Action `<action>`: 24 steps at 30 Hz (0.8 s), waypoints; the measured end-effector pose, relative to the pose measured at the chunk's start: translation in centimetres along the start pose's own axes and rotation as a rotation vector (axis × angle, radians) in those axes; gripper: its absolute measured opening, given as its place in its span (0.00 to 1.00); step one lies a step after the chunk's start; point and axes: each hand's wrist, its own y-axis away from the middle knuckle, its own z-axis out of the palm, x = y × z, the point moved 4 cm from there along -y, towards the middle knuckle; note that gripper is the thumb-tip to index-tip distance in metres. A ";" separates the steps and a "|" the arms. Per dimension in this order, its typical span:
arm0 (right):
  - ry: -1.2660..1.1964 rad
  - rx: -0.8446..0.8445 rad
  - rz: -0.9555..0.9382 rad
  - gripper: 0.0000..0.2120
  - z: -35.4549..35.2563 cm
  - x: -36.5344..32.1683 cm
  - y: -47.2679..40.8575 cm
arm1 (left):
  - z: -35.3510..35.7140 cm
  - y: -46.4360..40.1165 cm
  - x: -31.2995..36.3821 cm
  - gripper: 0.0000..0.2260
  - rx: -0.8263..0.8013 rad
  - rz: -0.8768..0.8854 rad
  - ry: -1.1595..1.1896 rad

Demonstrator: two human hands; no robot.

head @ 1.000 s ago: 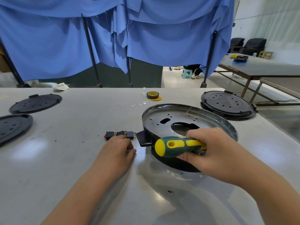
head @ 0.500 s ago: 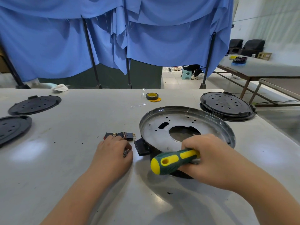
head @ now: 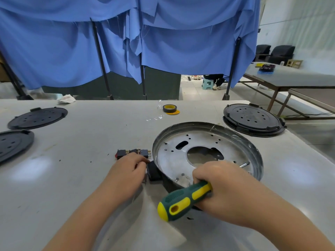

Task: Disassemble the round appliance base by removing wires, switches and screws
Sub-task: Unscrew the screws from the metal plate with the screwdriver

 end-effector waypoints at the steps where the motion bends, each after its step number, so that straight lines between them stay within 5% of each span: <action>1: 0.009 -0.001 -0.010 0.13 0.1 -0.3 0.0 | 0.0 0.0 -0.1 0.13 -0.021 -0.011 0.032; 7: 0.000 -0.017 -0.080 0.11 0.7 -1.7 -0.1 | 0.3 0.5 0.9 0.29 -0.055 -0.048 0.209; 12: -0.004 -0.001 -0.064 0.12 0.6 -1.7 -0.2 | 0.4 0.8 1.0 0.27 -0.073 -0.134 0.184; 17: -0.033 -0.024 -0.062 0.12 0.4 -1.6 0.0 | -0.3 1.1 2.0 0.12 0.133 -0.116 0.215; 24: -0.049 -0.065 -0.049 0.15 -0.3 -1.1 0.5 | -0.3 0.7 2.3 0.05 0.139 -0.080 0.273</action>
